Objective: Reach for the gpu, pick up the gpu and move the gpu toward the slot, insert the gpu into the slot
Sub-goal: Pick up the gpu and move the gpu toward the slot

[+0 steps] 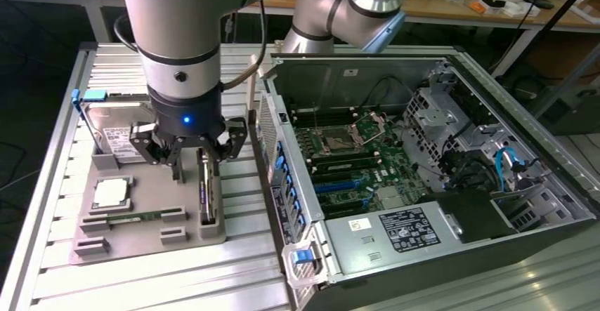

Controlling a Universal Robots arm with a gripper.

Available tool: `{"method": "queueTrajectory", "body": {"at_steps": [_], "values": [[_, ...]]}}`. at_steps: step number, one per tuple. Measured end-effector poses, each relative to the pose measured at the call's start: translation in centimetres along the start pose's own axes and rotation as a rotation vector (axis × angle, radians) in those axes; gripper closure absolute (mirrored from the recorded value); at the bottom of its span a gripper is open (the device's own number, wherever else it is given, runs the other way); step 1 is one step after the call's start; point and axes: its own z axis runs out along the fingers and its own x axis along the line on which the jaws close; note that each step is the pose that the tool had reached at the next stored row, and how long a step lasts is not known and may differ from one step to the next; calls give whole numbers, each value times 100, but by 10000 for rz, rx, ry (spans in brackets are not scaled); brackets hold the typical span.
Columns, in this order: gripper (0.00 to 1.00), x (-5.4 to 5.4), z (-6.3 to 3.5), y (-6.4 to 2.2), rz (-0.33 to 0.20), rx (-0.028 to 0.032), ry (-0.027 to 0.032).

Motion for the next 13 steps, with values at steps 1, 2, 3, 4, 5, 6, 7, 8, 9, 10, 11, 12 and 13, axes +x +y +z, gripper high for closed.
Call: {"method": "queueTrajectory", "body": {"at_steps": [1,2,3,4,5,6,7,8,9,10,11,12,13], "values": [[40,0,18,0,0,0,1],[40,-1,38,-1,0,0,1],[40,-3,54,-1,0,0,2],[40,-10,70,-2,-2,0,3],[40,-18,78,-2,-1,2,5],[40,-30,90,-1,0,1,6],[40,-45,106,-1,0,1,6],[40,-52,118,-1,0,-1,4],[40,-58,132,-1,0,0,4],[40,-61,149,-1,1,0,5],[40,-62,168,-1,2,0,5],[40,-62,186,-1,2,0,5],[40,-62,203,-2,1,0,6]]}}
